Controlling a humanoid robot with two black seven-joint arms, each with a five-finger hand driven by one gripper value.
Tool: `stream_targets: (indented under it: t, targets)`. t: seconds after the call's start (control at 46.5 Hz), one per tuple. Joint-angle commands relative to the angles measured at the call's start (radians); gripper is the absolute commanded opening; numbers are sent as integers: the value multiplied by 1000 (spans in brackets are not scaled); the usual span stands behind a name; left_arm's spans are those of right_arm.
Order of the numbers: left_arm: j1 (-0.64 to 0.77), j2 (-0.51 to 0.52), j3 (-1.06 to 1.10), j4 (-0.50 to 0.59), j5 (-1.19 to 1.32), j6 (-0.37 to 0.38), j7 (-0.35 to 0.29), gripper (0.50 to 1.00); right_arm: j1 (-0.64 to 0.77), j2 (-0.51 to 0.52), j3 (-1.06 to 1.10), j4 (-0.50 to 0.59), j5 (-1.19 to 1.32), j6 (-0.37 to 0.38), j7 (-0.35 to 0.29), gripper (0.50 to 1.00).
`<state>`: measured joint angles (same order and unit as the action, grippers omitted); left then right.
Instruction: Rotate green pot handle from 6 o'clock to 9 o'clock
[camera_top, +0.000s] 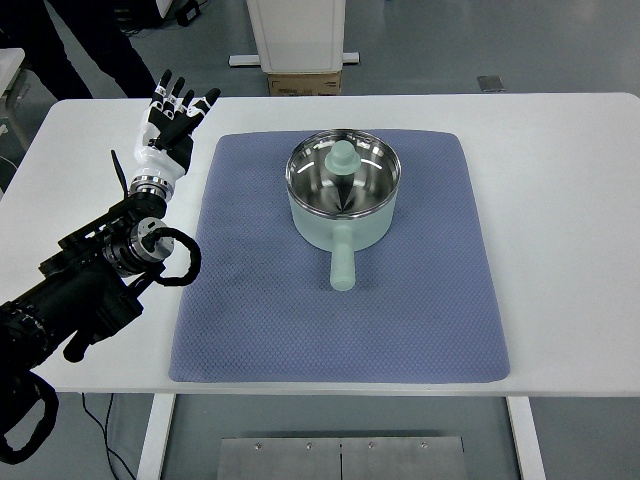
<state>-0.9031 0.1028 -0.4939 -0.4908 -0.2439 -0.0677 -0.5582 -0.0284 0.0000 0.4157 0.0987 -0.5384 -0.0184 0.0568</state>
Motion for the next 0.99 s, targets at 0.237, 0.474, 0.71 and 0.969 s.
stream_targets:
  t: [0.237, 0.474, 0.71, 0.969]
  targets:
    - [4, -6, 0, 0, 1, -10, 0, 1000, 1, 0, 0, -2, 0, 0, 0, 1000]
    - [7, -9, 0, -2, 1, -10, -6, 1000, 1, 0, 0, 1, 0, 0, 0, 1000]
    - [10, -9, 0, -2, 1, -3, -9, 1000, 1, 0, 0, 1, 0, 0, 0, 1000]
    - [6, -5, 0, -2, 1, -9, -9, 1000, 1, 0, 0, -2, 0, 0, 0, 1000]
